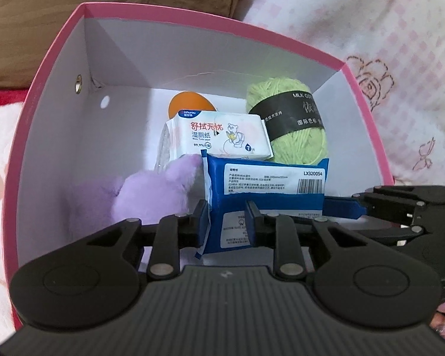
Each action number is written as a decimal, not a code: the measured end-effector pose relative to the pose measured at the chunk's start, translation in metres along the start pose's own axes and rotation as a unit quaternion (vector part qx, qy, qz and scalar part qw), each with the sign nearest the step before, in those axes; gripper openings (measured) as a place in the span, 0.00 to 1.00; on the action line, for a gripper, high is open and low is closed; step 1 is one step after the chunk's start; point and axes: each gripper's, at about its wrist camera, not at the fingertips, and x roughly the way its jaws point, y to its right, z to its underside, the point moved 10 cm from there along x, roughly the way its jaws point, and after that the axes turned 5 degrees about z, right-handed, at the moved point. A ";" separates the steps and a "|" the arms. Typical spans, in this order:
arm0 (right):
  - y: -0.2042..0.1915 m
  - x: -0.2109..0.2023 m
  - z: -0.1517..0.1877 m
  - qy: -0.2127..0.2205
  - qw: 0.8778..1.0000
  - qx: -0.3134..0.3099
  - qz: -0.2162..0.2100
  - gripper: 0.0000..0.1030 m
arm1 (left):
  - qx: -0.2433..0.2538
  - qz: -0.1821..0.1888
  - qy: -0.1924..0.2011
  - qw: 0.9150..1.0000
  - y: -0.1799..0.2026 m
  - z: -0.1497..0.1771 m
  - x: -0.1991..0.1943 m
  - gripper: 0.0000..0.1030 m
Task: Organize objects
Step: 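Lower the snack packet into the pink box beside the yarn ball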
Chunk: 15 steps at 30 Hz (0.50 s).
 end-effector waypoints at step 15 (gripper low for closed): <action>-0.005 -0.005 -0.001 0.038 0.999 -0.008 0.019 0.42 | 0.008 -0.007 0.021 1.000 0.010 0.004 -0.025 0.40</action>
